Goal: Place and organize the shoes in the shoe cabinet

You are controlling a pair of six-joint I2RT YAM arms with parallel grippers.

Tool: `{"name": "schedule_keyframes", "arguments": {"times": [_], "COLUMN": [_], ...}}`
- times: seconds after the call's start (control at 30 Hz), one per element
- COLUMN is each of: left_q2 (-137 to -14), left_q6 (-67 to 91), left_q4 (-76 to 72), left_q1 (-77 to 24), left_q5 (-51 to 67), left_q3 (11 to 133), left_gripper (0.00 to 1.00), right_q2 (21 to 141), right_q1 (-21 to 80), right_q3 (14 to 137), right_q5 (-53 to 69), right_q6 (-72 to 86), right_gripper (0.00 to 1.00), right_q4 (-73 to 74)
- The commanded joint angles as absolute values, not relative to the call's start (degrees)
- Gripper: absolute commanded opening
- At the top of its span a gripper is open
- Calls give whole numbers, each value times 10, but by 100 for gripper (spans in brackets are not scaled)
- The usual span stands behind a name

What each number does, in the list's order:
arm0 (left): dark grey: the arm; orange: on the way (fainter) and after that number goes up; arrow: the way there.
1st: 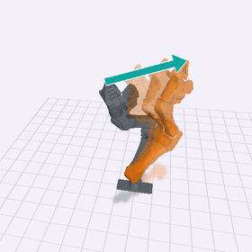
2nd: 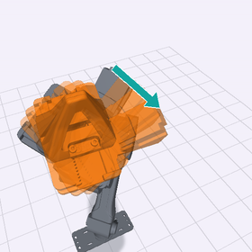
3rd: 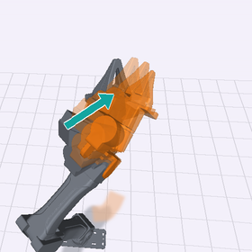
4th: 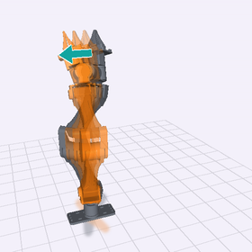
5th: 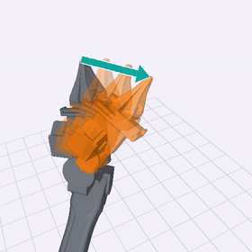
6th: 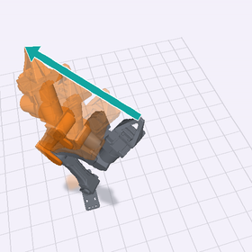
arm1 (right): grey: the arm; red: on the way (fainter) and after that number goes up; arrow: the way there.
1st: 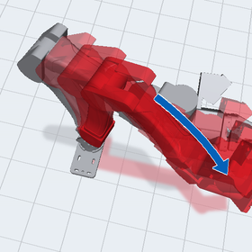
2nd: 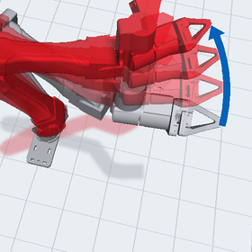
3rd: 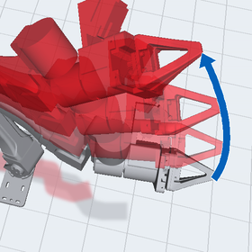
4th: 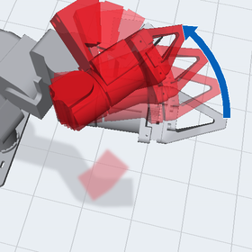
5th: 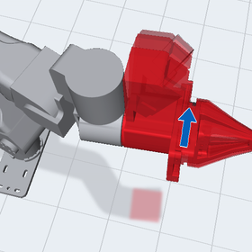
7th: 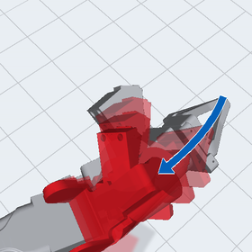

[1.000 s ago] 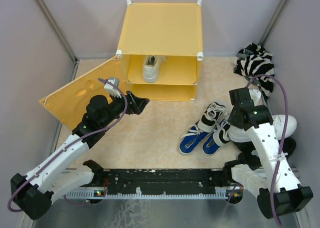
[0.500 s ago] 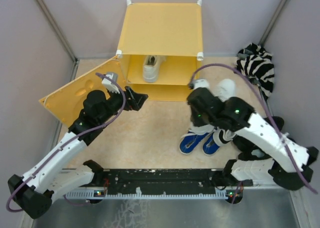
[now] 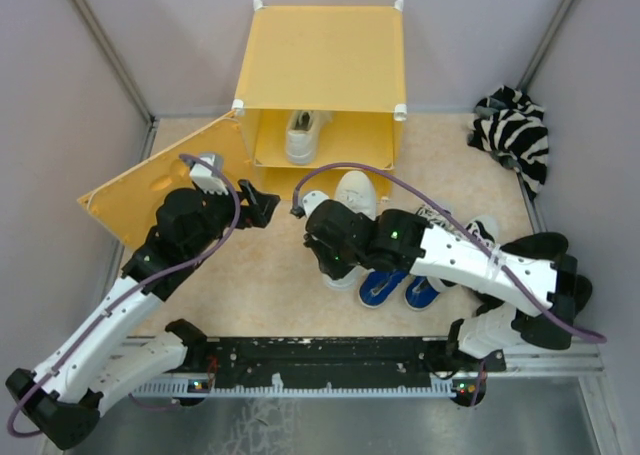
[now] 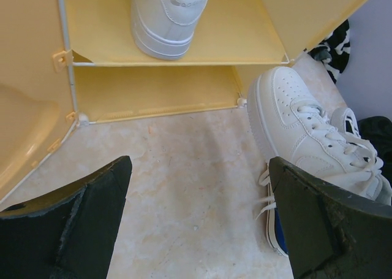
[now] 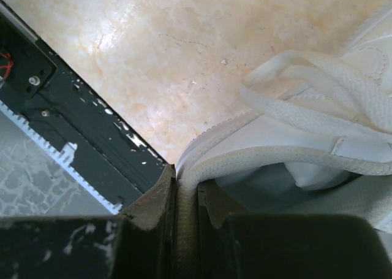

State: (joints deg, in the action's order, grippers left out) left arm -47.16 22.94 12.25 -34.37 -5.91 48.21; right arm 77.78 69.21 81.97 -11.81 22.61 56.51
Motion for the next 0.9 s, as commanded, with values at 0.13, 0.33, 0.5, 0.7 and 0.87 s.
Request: {"name": "schedule_keyframes", "arguments": {"times": [0.13, 0.33, 0.5, 0.7, 0.87], "left_q2": [-443, -445, -450, -443, -442], "left_q6": [221, 214, 208, 209, 207], "left_q4": [130, 134, 134, 131, 128], "left_q1": [-345, -345, -345, -346, -345], "left_q5": [-88, -106, -119, -118, -121], "left_q3": [485, 480, 477, 473, 471], "left_gripper": [99, 99, 99, 99, 99], "right_q2": [801, 823, 832, 840, 819], "right_q1": [661, 661, 665, 665, 671], "right_q3": [849, 760, 664, 638, 637], "right_q5": [-135, -19, 5, -73, -132], "right_q6": [89, 103, 124, 158, 208], "right_gripper": [0, 0, 20, 54, 60], "right_q4": [481, 353, 245, 256, 264]}}
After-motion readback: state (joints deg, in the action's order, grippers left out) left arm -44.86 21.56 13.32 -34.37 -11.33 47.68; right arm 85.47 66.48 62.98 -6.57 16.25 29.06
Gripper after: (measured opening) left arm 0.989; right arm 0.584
